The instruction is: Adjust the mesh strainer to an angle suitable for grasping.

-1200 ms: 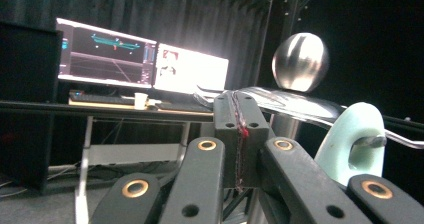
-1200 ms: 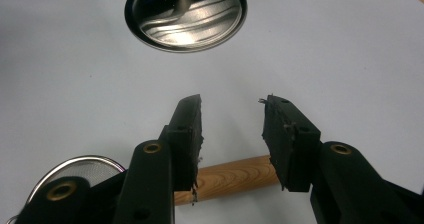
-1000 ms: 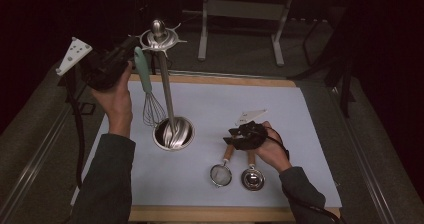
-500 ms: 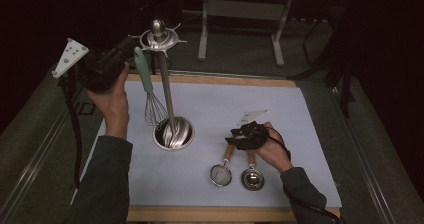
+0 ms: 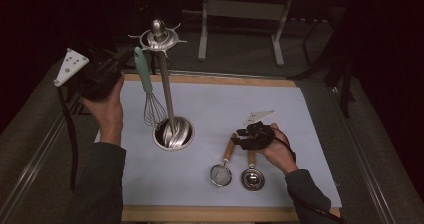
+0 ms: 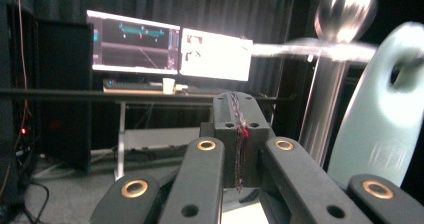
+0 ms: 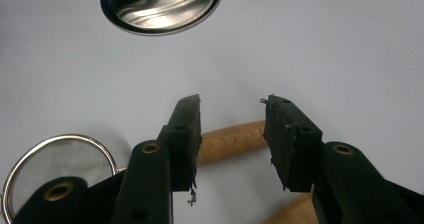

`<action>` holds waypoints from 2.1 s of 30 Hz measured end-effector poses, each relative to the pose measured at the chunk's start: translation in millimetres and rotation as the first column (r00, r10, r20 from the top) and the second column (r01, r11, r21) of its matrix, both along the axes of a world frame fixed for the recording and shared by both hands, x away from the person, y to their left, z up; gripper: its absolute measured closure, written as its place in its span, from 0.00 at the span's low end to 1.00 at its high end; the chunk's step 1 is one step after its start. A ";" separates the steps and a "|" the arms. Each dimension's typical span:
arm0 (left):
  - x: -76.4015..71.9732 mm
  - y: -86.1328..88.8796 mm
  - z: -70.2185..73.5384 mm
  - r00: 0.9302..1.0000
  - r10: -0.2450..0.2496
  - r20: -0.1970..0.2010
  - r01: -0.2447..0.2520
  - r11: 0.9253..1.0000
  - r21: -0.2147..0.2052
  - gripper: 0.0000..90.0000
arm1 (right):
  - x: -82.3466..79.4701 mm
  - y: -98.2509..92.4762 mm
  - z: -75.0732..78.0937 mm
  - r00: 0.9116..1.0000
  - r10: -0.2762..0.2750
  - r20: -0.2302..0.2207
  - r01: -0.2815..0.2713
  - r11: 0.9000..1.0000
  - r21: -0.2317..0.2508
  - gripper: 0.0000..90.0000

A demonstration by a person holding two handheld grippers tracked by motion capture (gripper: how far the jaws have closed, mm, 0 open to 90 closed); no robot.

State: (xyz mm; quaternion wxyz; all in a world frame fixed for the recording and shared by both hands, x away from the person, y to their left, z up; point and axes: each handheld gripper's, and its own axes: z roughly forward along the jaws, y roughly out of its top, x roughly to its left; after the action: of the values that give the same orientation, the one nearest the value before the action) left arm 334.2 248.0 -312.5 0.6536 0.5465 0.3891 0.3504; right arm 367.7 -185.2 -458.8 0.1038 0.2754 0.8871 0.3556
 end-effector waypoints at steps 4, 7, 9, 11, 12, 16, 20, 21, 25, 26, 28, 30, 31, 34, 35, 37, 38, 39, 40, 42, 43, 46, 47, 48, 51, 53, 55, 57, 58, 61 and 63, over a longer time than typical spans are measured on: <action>-4.7 5.1 -13.5 1.000 0.006 -0.017 -0.006 1.000 0.007 0.99 | 0.4 -5.4 -0.6 1.000 -0.016 -0.005 0.016 1.000 -0.002 0.65; -9.2 9.1 -25.2 0.999 0.003 -0.039 -0.002 1.000 0.006 0.97 | 0.2 -9.1 -0.9 1.000 -0.023 -0.005 0.023 1.000 0.002 0.67; -13.6 10.0 -32.6 0.999 -0.004 -0.053 0.004 1.000 0.001 0.95 | 0.1 -10.5 -1.7 1.000 -0.030 -0.006 0.030 1.000 0.001 0.70; -18.2 9.5 -39.0 0.998 0.002 -0.063 -0.001 1.000 0.017 0.93 | -0.2 -11.1 -2.8 0.999 -0.034 -0.007 0.034 0.999 0.004 0.72; -21.2 9.5 -44.2 0.997 0.002 -0.072 0.000 1.000 0.022 0.92 | -0.2 -11.5 -3.5 0.999 -0.037 -0.003 0.037 0.999 0.005 0.73; -29.6 10.6 -64.0 0.994 0.008 -0.105 -0.005 0.999 0.031 0.89 | 1.0 -13.6 -4.6 0.998 -0.061 0.000 0.061 0.998 0.032 0.76; -30.9 14.0 -91.5 0.986 0.011 -0.163 -0.004 0.999 0.044 0.87 | 1.2 -12.3 -7.2 0.997 -0.072 -0.014 0.072 0.997 0.030 0.80; -32.0 14.9 -97.8 0.985 0.011 -0.174 -0.004 0.999 0.039 0.87 | 1.2 -11.8 -8.2 0.997 -0.074 -0.014 0.074 0.997 0.028 0.81; -37.2 16.5 -120.4 0.977 0.020 -0.214 -0.014 0.999 0.031 0.85 | 1.2 -10.6 -11.6 0.997 -0.076 -0.027 0.077 0.997 0.026 0.87; -39.0 16.6 -127.1 0.972 0.027 -0.231 -0.020 0.999 0.036 0.84 | 1.5 -10.4 -12.4 0.997 -0.075 -0.029 0.076 0.997 0.027 0.87; -42.9 16.5 -137.3 0.968 0.033 -0.251 -0.024 0.999 0.038 0.83 | 1.7 -10.3 -14.1 0.996 -0.081 -0.032 0.082 0.996 0.025 0.89; -45.8 15.3 -146.1 0.961 0.038 -0.273 -0.025 0.998 0.052 0.82 | 1.3 -10.2 -15.2 0.996 -0.083 -0.036 0.084 0.996 0.023 0.91; -47.1 14.6 -149.9 0.959 0.043 -0.282 -0.028 0.998 0.057 0.81 | 1.3 -10.1 -15.8 0.996 -0.084 -0.040 0.085 0.996 0.018 0.92; -50.9 12.6 -158.7 0.955 0.041 -0.295 -0.023 0.998 0.064 0.81 | 1.0 -9.9 -17.9 0.996 -0.084 -0.043 0.085 0.996 0.004 0.96; -52.3 11.9 -162.2 0.953 0.044 -0.301 -0.025 0.997 0.066 0.80 | 0.9 -9.9 -18.4 0.996 -0.083 -0.044 0.083 0.997 0.002 0.97; -53.4 11.1 -167.3 0.948 0.052 -0.315 -0.026 0.996 0.084 0.79 | 0.3 -9.7 -19.1 0.995 -0.090 -0.044 0.089 0.996 -0.008 0.99; -53.8 10.4 -170.4 0.945 0.058 -0.321 -0.029 0.995 0.093 0.78 | 0.4 -10.1 -19.6 0.995 -0.093 -0.041 0.092 0.996 -0.009 1.00; -54.4 9.9 -174.6 0.942 0.062 -0.331 -0.029 0.994 0.103 0.77 | 0.6 -10.7 -20.0 0.994 -0.097 -0.043 0.097 0.995 -0.007 1.00; -54.7 9.6 -177.0 0.940 0.065 -0.335 -0.030 0.994 0.108 0.77 | 0.8 -11.2 -20.5 0.994 -0.102 -0.047 0.101 0.995 -0.009 1.00; -56.6 9.9 -184.4 0.935 0.068 -0.348 -0.033 0.994 0.106 0.77 | 1.0 -11.3 -21.9 0.993 -0.106 -0.049 0.106 0.994 -0.010 1.00; -57.6 10.0 -187.4 0.933 0.071 -0.354 -0.036 0.994 0.107 0.76 | 1.1 -11.5 -22.7 0.993 -0.107 -0.051 0.106 0.994 -0.016 1.00; -59.0 10.0 -195.5 0.927 0.075 -0.367 -0.037 0.993 0.108 0.75 | 1.3 -11.5 -24.9 0.992 -0.110 -0.057 0.109 0.994 -0.027 1.00; -59.2 10.1 -198.9 0.925 0.078 -0.373 -0.039 0.993 0.112 0.75 | 1.7 -11.6 -25.8 0.992 -0.110 -0.057 0.108 0.994 -0.029 1.00; -59.4 10.3 -201.9 0.922 0.080 -0.378 -0.039 0.993 0.113 0.75 | 1.9 -11.7 -27.0 0.992 -0.110 -0.060 0.108 0.994 -0.036 1.00; -58.7 11.1 -213.8 0.910 0.090 -0.404 -0.051 0.993 0.106 0.74 | 2.5 -11.3 -31.7 0.990 -0.113 -0.078 0.110 0.993 -0.045 1.00; -56.6 11.5 -219.6 0.899 0.102 -0.427 -0.060 0.992 0.111 0.74 | 3.3 -10.3 -36.0 0.990 -0.111 -0.084 0.107 0.993 -0.056 1.00; -55.3 11.1 -222.2 0.894 0.109 -0.434 -0.065 0.991 0.116 0.74 | 3.3 -8.6 -39.4 0.989 -0.111 -0.094 0.105 0.992 -0.065 1.00; -55.5 9.8 -222.5 0.897 0.114 -0.428 -0.065 0.990 0.127 0.74 | 3.0 -7.2 -42.1 0.989 -0.111 -0.101 0.104 0.992 -0.068 0.99; -55.8 9.3 -222.7 0.897 0.115 -0.428 -0.065 0.989 0.130 0.73 | 2.9 -6.9 -43.1 0.988 -0.111 -0.107 0.104 0.992 -0.067 0.99; -56.0 7.3 -224.9 0.897 0.124 -0.424 -0.070 0.987 0.142 0.72 | 3.8 -8.0 -45.8 0.987 -0.111 -0.119 0.104 0.992 -0.066 0.99; -56.2 5.9 -225.2 0.898 0.124 -0.422 -0.063 0.986 0.154 0.72 | 4.1 -8.9 -47.5 0.985 -0.118 -0.124 0.110 0.992 -0.068 0.99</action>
State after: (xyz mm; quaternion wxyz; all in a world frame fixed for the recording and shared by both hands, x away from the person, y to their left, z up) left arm 278.0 253.8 -537.7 0.4952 0.6343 0.5245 0.2781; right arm 371.8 -194.1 -506.3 0.0752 0.3445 0.8853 0.3033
